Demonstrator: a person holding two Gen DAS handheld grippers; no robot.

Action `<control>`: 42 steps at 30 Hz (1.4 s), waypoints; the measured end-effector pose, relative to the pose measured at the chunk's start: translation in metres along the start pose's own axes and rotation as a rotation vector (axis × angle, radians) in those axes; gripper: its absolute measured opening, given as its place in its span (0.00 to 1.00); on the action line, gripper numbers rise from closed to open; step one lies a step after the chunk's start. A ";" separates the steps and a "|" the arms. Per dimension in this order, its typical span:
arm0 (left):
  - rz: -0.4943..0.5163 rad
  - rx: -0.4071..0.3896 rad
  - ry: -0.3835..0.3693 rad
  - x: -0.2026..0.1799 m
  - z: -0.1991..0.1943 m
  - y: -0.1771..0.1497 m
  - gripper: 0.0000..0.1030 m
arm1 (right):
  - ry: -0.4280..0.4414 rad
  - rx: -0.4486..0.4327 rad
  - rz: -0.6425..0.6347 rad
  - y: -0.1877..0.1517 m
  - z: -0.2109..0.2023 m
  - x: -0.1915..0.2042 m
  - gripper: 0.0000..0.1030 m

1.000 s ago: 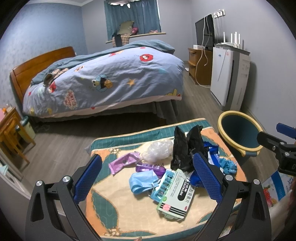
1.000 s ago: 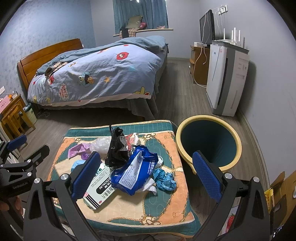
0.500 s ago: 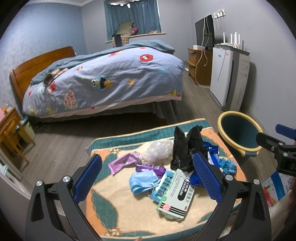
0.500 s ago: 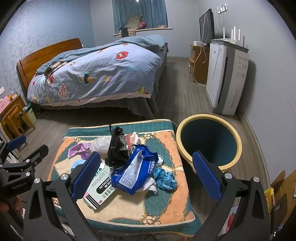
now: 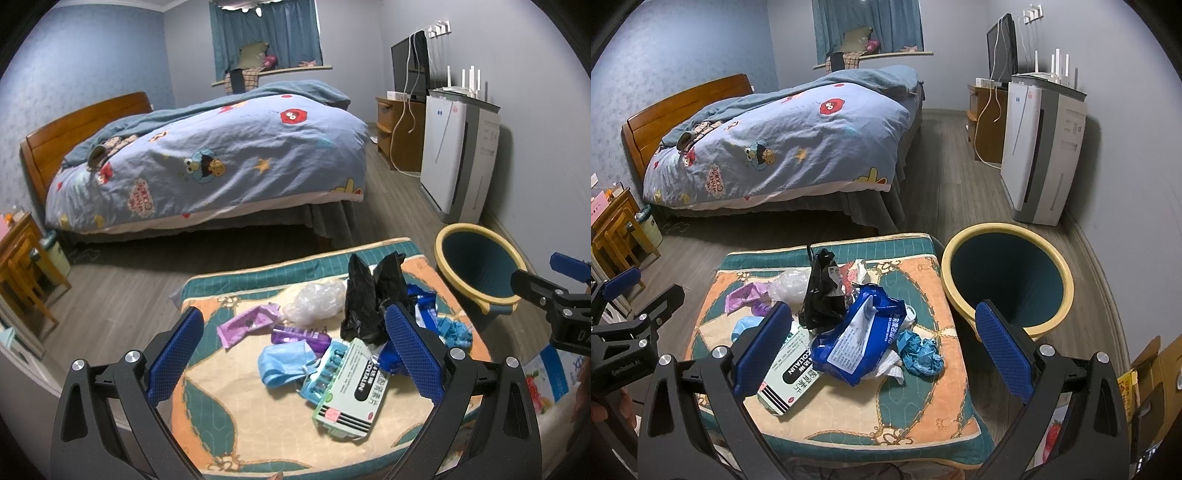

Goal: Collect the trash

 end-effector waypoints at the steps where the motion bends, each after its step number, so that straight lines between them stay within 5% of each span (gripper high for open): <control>1: 0.002 -0.004 0.000 0.000 0.000 -0.001 0.95 | 0.000 0.000 0.001 0.000 0.000 0.000 0.95; 13: -0.072 -0.007 -0.042 0.033 0.040 0.040 0.95 | 0.085 0.151 0.090 0.030 0.056 -0.022 0.95; 22: -0.072 0.083 0.030 0.057 0.088 0.053 0.95 | 0.172 0.224 -0.038 0.030 0.107 0.021 0.95; 26: -0.099 0.100 -0.020 0.069 0.102 0.050 0.95 | 0.190 0.259 -0.036 0.033 0.129 0.036 0.95; 32: -0.108 0.123 0.018 0.077 0.113 0.046 0.95 | 0.217 0.303 -0.068 0.030 0.160 0.062 0.95; 35: -0.109 0.133 0.018 0.079 0.116 0.045 0.95 | 0.235 0.334 -0.075 0.028 0.171 0.070 0.80; 40: -0.093 0.124 0.007 0.073 0.116 0.047 0.95 | 0.300 0.402 -0.029 0.021 0.180 0.070 0.22; 42: -0.087 0.116 0.002 0.068 0.115 0.049 0.95 | 0.308 0.396 0.007 0.023 0.176 0.064 0.12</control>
Point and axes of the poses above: each gripper's, at about its wrist camera, not at the fingertips, and z roughly the way its jaws point, x to its left, y to its top, the point moved 1 cm from there along z, roughly the way its jaws point, and after that the axes turned 5 degrees about -y, right-handed, at the moved point
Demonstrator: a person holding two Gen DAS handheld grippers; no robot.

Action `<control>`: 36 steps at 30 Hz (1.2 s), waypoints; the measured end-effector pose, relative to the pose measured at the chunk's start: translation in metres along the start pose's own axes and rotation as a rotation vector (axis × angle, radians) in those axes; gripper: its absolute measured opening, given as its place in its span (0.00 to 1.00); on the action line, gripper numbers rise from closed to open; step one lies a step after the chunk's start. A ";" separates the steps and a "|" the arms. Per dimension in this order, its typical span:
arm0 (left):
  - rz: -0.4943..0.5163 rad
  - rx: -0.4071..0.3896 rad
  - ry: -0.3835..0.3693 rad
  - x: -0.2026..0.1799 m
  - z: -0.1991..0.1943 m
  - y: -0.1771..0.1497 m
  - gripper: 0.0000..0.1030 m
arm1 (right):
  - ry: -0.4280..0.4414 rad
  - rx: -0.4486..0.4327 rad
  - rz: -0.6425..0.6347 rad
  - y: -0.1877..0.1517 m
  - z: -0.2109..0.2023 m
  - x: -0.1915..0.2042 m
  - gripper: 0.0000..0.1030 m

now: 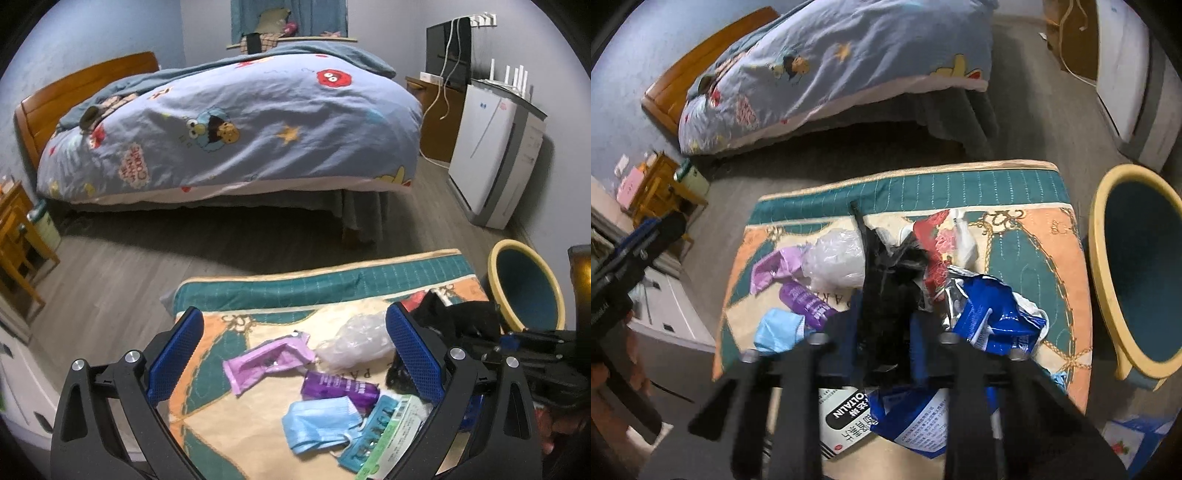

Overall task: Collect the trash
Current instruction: 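Grasp the black plastic bag with the right tool while the left tool grasps the blue wrapper, then carry the black bag and blue wrapper over the bin with both tools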

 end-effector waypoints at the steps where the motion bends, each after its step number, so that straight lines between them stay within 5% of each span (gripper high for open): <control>1: 0.001 -0.002 -0.004 -0.002 0.000 0.000 0.95 | 0.008 -0.013 0.015 0.001 -0.005 -0.002 0.10; 7: 0.051 -0.009 -0.041 -0.025 -0.001 0.000 0.95 | 0.048 -0.121 0.082 0.013 -0.053 -0.016 0.09; 16: 0.184 0.049 -0.154 -0.086 0.014 -0.016 0.95 | -0.052 -0.244 0.108 0.024 -0.141 -0.071 0.09; 26: 0.306 0.210 -0.269 -0.168 0.068 -0.059 0.90 | -0.038 -0.260 0.202 0.022 -0.139 -0.114 0.09; 30: 0.324 0.275 -0.273 -0.181 0.092 -0.077 0.71 | -0.038 -0.262 0.188 0.025 -0.136 -0.119 0.09; 34: 0.316 0.302 -0.273 -0.181 0.104 -0.081 0.62 | -0.030 -0.265 0.176 0.025 -0.136 -0.123 0.09; 36: 0.314 0.315 -0.295 -0.185 0.109 -0.082 0.49 | -0.026 -0.267 0.172 0.026 -0.136 -0.124 0.09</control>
Point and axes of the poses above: each gripper's, at about its wrist camera, not at the fingertips, and z roughly the way its jaws point, x to its left, y to its top, the point moved 1 cm from there along z, roughly the way its jaws point, and after that the axes turned 5 degrees about -y, right-handed, at the moved point
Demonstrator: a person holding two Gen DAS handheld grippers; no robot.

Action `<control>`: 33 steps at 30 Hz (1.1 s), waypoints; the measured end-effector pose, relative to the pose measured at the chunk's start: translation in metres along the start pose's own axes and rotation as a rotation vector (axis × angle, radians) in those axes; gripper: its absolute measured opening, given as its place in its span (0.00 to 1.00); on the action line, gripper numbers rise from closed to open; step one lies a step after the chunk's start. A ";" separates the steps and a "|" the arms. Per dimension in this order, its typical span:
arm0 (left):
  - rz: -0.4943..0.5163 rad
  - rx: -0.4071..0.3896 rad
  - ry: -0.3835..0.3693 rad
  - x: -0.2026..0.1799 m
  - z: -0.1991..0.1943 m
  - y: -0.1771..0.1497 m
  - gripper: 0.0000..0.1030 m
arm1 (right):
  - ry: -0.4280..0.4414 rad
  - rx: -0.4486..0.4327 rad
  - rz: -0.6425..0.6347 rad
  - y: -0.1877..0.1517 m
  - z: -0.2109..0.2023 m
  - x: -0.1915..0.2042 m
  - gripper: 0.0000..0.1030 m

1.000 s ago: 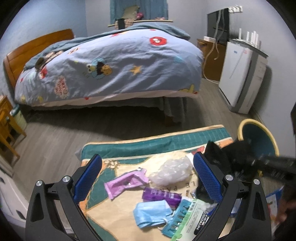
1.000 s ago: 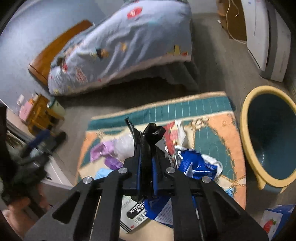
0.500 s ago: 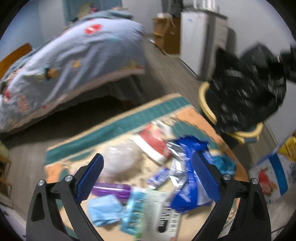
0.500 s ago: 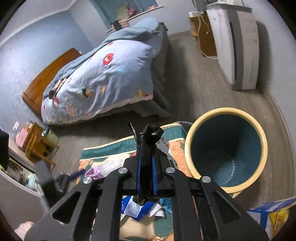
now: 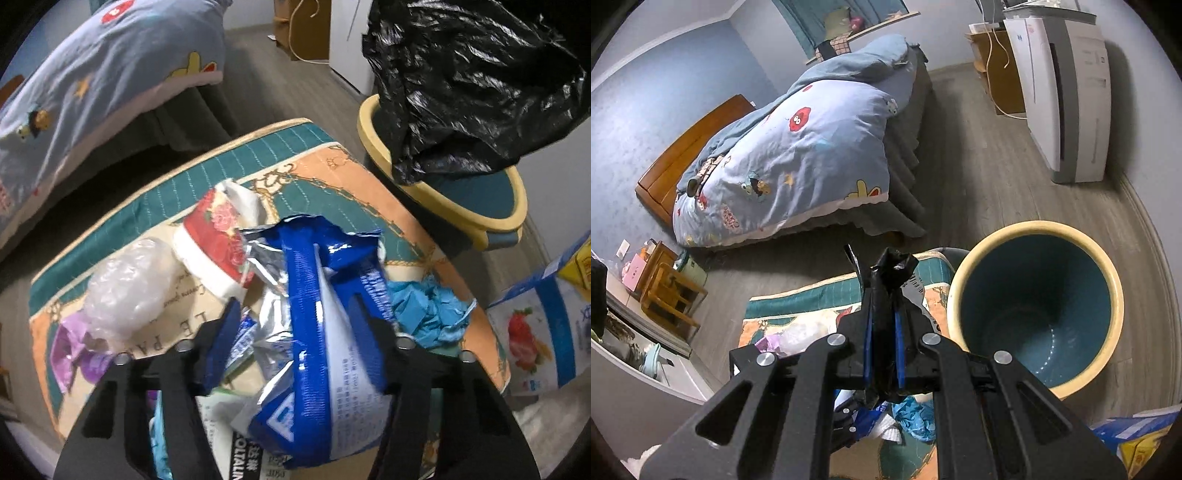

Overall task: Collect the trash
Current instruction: 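Carry the black bag and blue wrapper over the bin with both tools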

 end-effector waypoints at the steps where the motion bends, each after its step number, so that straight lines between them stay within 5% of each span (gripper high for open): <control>1: 0.004 0.003 -0.003 -0.001 0.001 0.000 0.45 | 0.002 0.001 0.000 0.000 0.000 -0.001 0.09; 3: 0.017 0.004 -0.001 -0.002 0.001 0.002 0.28 | 0.008 0.004 0.004 0.001 0.002 -0.003 0.09; 9: 0.001 -0.027 -0.028 0.000 -0.024 0.009 0.20 | 0.018 -0.002 0.018 0.005 -0.002 -0.007 0.09; 23: -0.065 -0.281 -0.077 0.009 -0.118 0.056 0.19 | -0.025 -0.102 0.078 0.021 -0.033 -0.045 0.09; 33: 0.002 -0.306 -0.129 -0.039 -0.106 0.093 0.20 | -0.169 -0.114 0.163 0.023 -0.028 -0.104 0.09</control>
Point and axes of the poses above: each gripper's, at about its wrist camera, not at the fingertips, and z roughly the way its jaws point, x to its left, y to its top, the point moved 1 cm from there along z, roughly the way its jaws point, and after that the axes turned 5 degrees about -y, right-handed, at the moved point
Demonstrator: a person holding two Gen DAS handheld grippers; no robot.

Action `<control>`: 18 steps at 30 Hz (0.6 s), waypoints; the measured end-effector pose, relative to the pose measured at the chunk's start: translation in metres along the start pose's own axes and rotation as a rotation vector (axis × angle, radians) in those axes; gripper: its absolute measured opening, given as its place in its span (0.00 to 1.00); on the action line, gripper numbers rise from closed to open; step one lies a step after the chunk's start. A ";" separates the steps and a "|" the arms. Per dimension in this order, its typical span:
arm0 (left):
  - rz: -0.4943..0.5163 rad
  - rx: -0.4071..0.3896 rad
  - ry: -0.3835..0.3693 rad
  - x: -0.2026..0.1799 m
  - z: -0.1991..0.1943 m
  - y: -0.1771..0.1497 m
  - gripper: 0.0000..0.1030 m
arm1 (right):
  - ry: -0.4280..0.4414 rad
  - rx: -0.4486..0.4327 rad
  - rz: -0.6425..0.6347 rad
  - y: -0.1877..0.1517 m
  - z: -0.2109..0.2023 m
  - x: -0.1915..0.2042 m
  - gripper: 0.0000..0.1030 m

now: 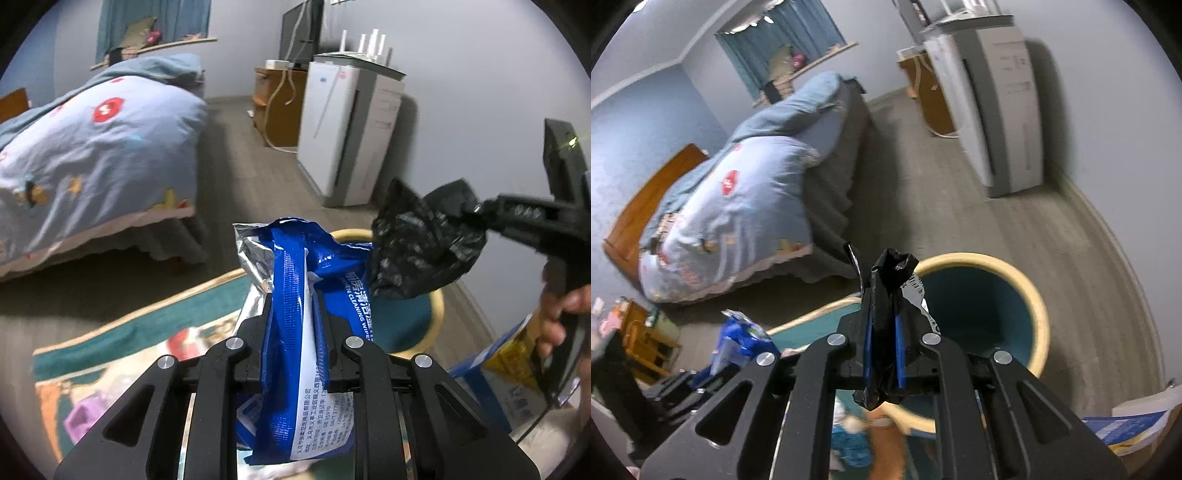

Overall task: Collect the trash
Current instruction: 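Carry the black bag and blue wrapper over the bin with both tools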

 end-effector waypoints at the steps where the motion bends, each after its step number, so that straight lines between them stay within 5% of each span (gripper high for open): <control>1: 0.012 -0.002 -0.007 -0.005 0.005 0.004 0.20 | -0.018 0.007 0.003 0.000 0.004 -0.005 0.09; 18: 0.094 -0.001 -0.084 -0.056 0.101 0.022 0.20 | -0.167 0.100 0.086 -0.014 0.049 -0.067 0.09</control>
Point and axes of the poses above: each gripper's, at about its wrist camera, not at the fingertips, and z roughly the way its jaws point, x to its left, y to its top, the point moved 1 cm from there along z, roughly the way its jaws point, and after that the axes turned 5 degrees about -y, right-handed, at the moved point
